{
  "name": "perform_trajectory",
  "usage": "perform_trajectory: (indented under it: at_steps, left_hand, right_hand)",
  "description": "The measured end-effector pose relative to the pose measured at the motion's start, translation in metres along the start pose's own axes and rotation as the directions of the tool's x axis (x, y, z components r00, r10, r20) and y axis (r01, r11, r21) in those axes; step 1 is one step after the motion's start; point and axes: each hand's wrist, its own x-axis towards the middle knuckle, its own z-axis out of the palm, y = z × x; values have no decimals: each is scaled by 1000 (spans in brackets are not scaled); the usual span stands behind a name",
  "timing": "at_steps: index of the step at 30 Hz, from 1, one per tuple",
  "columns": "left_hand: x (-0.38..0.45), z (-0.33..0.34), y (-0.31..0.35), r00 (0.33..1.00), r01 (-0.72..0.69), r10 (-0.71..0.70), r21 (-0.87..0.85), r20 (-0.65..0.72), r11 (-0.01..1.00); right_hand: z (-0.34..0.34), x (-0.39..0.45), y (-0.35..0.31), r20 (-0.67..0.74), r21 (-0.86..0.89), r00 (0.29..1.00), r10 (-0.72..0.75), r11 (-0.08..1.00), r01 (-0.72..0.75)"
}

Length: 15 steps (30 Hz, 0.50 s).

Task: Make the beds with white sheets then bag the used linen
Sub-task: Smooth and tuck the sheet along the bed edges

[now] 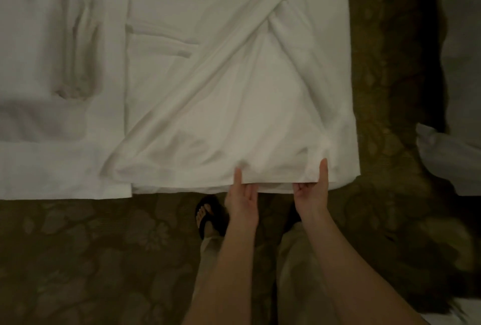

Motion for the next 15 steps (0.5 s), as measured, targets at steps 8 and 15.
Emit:
perform_trajectory:
  at_steps: [8, 15]
  left_hand:
    - [3, 78, -64, 971, -91, 86, -16, -222, 996]
    - [9, 59, -55, 948, -160, 211, 218, -237, 963]
  right_hand:
    - [-22, 37, -64, 134, 106, 991, -6, 994, -8]
    - [-43, 51, -72, -141, -71, 977, 160, 983, -171]
